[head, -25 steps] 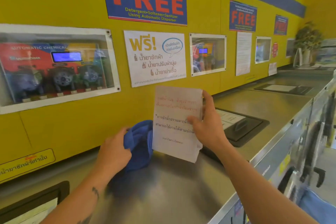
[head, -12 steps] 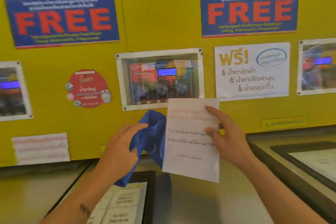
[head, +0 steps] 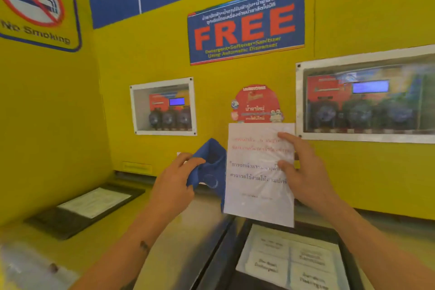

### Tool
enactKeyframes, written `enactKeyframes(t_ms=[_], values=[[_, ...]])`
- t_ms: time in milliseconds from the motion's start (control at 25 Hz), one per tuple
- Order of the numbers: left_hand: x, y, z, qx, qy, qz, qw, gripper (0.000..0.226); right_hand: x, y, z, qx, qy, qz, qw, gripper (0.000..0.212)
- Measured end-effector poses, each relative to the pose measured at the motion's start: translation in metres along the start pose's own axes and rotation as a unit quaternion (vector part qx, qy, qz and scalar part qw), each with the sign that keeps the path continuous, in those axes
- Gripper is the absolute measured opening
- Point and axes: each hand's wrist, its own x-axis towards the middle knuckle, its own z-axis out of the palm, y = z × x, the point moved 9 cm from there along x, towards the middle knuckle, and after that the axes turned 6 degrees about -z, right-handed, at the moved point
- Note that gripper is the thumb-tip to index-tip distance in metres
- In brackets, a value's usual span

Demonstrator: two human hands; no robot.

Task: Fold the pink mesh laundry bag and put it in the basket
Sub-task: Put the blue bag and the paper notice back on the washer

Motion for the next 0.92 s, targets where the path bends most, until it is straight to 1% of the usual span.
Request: enactKeyframes(t_ms=[80,200,280,360,440,480,520,560,600,640,680,720,760,800,840,880,920], values=[[0.002,-0.051,-0.017,0.057,0.022,-0.008,0.998,0.054,0.012,-0.003,0.058,0.037,-0.003,0.014,0.999,0.057],[0.003,-0.121,-0.031,0.152,0.042,-0.030,0.987,0.044,0.025,-0.007,0.134,0.043,0.012,0.007,0.999,0.060],[-0.003,-0.169,-0.025,0.211,0.017,-0.056,0.976,0.038,0.028,-0.008,0.178,0.018,0.017,-0.006,1.000,0.063],[-0.017,-0.216,-0.001,0.265,-0.063,-0.092,0.958,0.035,0.023,0.000,0.214,-0.011,0.012,0.000,1.000,0.063],[-0.037,-0.254,0.032,0.309,-0.174,-0.117,0.928,0.034,0.014,0.011,0.240,-0.031,0.004,0.006,0.999,0.064],[-0.045,-0.268,0.048,0.305,-0.228,-0.131,0.915,0.033,0.012,0.015,0.248,-0.039,0.004,0.003,0.999,0.065],[-0.053,-0.277,0.061,0.269,-0.282,-0.151,0.909,0.035,0.011,0.017,0.253,-0.046,0.003,-0.002,0.999,0.066],[-0.059,-0.282,0.072,0.203,-0.332,-0.180,0.903,0.039,0.013,0.019,0.257,-0.052,0.002,-0.005,0.999,0.067],[-0.063,-0.282,0.079,0.126,-0.368,-0.208,0.897,0.041,0.017,0.021,0.259,-0.058,-0.001,-0.003,0.998,0.068],[-0.064,-0.279,0.083,0.063,-0.387,-0.224,0.892,0.039,0.021,0.024,0.261,-0.066,-0.005,0.004,0.998,0.070],[-0.060,-0.274,0.084,0.021,-0.374,-0.226,0.899,0.032,0.024,0.027,0.262,-0.071,-0.008,0.013,0.997,0.071],[-0.051,-0.271,0.081,-0.003,-0.336,-0.225,0.915,0.025,0.027,0.030,0.263,-0.075,-0.013,0.021,0.997,0.072],[-0.039,-0.267,0.075,-0.009,-0.277,-0.220,0.935,0.022,0.031,0.032,0.263,-0.075,-0.020,0.029,0.997,0.073],[-0.027,-0.262,0.069,0.001,-0.220,-0.209,0.953,0.024,0.034,0.035,0.263,-0.070,-0.029,0.037,0.996,0.073],[-0.018,-0.258,0.068,0.012,-0.191,-0.202,0.961,0.028,0.037,0.037,0.262,-0.064,-0.041,0.040,0.996,0.073],[-0.014,-0.254,0.072,0.025,-0.195,-0.199,0.960,0.035,0.040,0.038,0.262,-0.062,-0.057,0.038,0.996,0.073],[-0.015,-0.253,0.082,0.039,-0.232,-0.202,0.951,0.040,0.043,0.039,0.262,-0.067,-0.076,0.036,0.994,0.075]])
